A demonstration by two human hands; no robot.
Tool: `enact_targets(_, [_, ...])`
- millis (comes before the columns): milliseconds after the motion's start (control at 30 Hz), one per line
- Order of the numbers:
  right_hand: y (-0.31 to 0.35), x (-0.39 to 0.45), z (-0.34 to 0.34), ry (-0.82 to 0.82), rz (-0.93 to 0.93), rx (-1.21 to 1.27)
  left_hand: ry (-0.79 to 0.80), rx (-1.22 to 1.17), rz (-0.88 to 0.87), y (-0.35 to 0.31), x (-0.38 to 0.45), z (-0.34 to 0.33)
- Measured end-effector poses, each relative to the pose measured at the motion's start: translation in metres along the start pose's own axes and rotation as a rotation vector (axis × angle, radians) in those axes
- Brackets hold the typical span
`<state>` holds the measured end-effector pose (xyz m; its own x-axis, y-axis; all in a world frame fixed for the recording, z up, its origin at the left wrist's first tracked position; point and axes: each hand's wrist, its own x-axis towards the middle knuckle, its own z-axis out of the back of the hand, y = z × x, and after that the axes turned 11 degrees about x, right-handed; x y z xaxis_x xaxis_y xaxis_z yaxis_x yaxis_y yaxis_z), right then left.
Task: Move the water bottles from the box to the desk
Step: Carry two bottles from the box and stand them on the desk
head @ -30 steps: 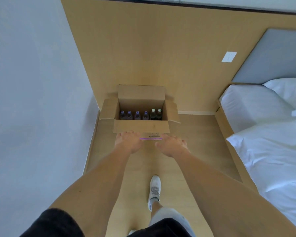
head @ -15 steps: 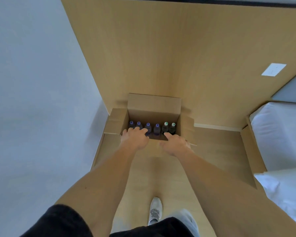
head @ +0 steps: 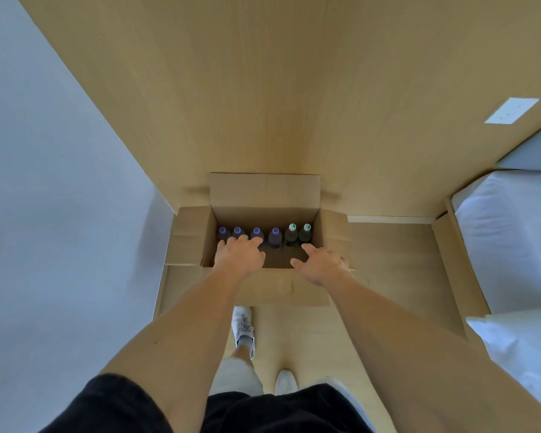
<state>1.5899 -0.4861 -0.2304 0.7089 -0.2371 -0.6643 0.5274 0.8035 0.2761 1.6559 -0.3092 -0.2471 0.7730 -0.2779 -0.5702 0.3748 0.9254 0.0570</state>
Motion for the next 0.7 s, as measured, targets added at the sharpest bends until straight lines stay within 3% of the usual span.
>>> enact_targets(333, [0.066,0.093,0.021,0.024,-0.048,0.023,0.049,0.025,-0.095,0.046,0.111,0.024])
enact_targets(700, [0.066,0.202,-0.014,0.138,-0.075,0.039,0.152,-0.031,-0.020,0.083,0.203,-0.028])
